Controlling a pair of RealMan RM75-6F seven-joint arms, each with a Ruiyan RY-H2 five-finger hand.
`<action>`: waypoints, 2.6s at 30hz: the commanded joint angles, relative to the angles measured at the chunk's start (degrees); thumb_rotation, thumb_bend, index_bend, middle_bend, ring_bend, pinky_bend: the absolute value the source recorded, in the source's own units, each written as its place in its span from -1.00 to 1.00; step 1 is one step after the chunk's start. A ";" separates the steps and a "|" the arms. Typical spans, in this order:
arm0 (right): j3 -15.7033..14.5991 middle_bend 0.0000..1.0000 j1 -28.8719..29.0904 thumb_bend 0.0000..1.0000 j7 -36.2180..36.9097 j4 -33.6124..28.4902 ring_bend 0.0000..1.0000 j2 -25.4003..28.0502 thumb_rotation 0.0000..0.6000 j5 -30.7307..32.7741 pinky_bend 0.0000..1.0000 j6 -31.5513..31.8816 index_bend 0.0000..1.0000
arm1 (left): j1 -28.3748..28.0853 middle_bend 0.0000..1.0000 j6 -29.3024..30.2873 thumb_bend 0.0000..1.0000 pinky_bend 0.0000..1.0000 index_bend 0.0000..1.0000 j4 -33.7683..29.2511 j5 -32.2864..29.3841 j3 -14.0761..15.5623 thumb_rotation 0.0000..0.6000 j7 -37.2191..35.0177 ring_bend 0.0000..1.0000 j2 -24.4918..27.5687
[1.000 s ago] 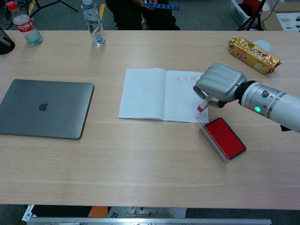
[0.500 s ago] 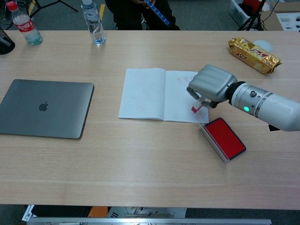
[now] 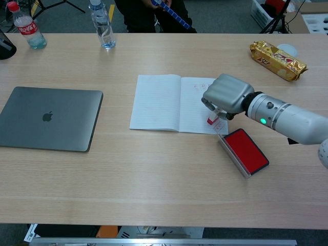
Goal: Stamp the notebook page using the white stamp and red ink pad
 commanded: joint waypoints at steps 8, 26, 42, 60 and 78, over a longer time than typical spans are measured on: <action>-0.58 0.22 0.11 -0.12 -0.07 1.49 -0.04 -0.99 1.00 -0.13 -0.16 -0.36 0.54 | -0.01 -0.88 -0.22 -0.58 -0.96 -0.53 0.13 -0.25 0.03 1.00 0.05 -0.73 -0.04; -0.95 0.22 -0.03 -0.11 -0.40 2.53 -0.02 -1.58 1.00 0.06 -0.16 -0.37 0.55 | -0.01 -0.89 -0.47 -0.59 -0.96 -0.54 0.36 -0.44 0.11 1.00 -0.03 -0.73 -0.15; -0.85 0.22 -0.22 -0.11 -0.12 1.76 -0.02 -1.02 1.00 0.08 -0.16 0.18 0.55 | 0.02 -0.90 -0.50 -0.58 -0.96 -0.54 0.00 -0.46 0.19 1.00 0.19 -0.73 0.08; 0.87 0.22 -1.15 -0.11 2.19 -1.09 -0.02 4.04 1.00 1.13 -0.16 2.35 0.55 | -0.01 -0.90 0.00 -0.59 -0.96 -0.54 -1.56 0.36 0.42 1.00 0.97 -0.73 0.67; 1.86 0.22 0.44 -0.11 0.78 3.27 -0.02 -0.25 1.00 3.78 -0.16 0.41 0.55 | -0.20 -0.91 -0.64 -0.59 -0.96 -0.54 -1.84 -0.42 0.43 1.00 1.12 -0.73 1.13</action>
